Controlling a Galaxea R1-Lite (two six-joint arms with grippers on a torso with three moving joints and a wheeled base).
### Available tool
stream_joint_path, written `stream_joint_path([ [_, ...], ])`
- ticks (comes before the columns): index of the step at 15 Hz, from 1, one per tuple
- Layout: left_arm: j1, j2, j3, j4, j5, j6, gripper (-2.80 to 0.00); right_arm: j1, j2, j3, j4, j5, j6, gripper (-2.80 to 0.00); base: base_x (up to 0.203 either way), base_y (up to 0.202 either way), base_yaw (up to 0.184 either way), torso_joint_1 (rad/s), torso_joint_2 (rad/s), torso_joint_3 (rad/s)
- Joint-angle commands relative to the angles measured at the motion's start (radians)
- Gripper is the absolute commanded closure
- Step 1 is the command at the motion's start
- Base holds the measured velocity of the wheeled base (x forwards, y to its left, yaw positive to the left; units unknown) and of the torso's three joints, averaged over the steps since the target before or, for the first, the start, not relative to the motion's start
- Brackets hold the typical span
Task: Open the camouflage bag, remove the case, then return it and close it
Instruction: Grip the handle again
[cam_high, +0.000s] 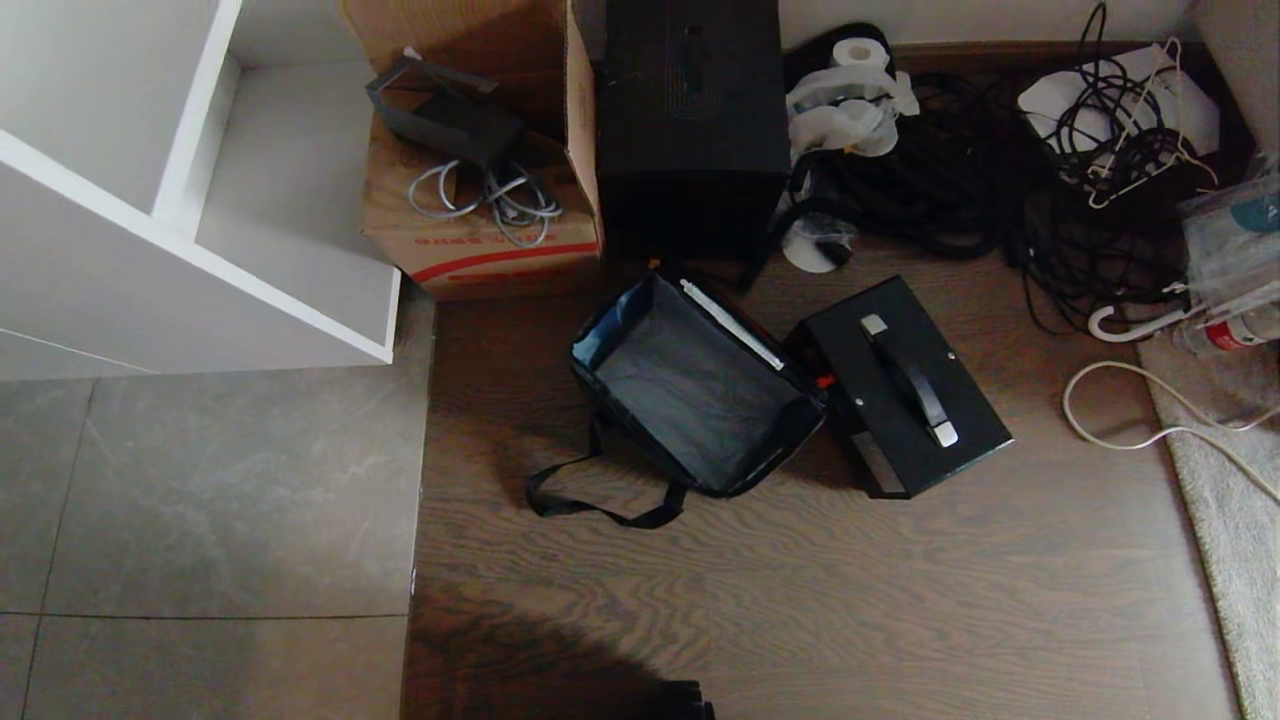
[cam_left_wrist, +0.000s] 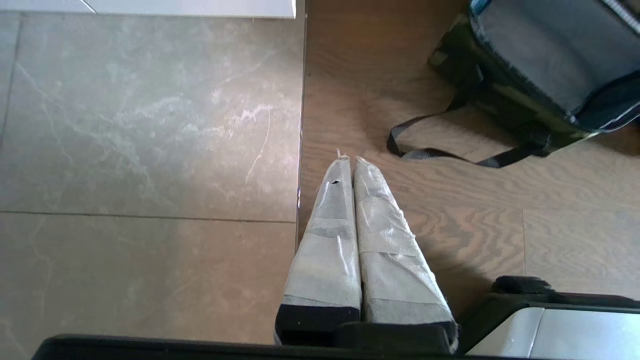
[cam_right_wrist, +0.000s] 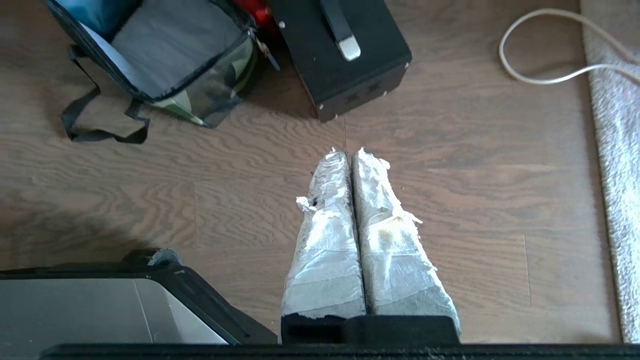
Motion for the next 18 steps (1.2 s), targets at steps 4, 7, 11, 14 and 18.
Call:
stream_joint_path([
  [4,0.0,0.001,0.008,-0.001,0.001,-0.002,0.0,0.0,0.002,0.0,0.0,0.0,0.0,0.0,0.0,0.0,0.0,0.002,0.0,0.191],
  [7,0.0,0.0,0.008,-0.001,0.001,-0.002,0.0,0.0,0.002,0.0,0.0,0.0,0.0,0.0,0.0,0.0,0.0,0.003,0.0,0.2],
  [11,0.0,0.001,0.008,-0.001,0.001,-0.003,0.0,0.0,0.002,0.0,0.0,0.0,0.0,0.0,0.0,0.0,0.0,0.002,0.0,0.202],
  [14,0.0,0.001,0.008,-0.002,0.001,-0.004,0.0,0.0,0.002,0.0,0.0,0.0,0.0,0.0,0.0,0.0,0.0,0.001,0.0,0.2],
  [18,0.0,0.001,0.008,-0.002,0.001,-0.004,0.0,0.0,0.002,0.0,0.0,0.0,0.0,0.0,0.0,0.0,0.0,0.002,0.0,0.203],
])
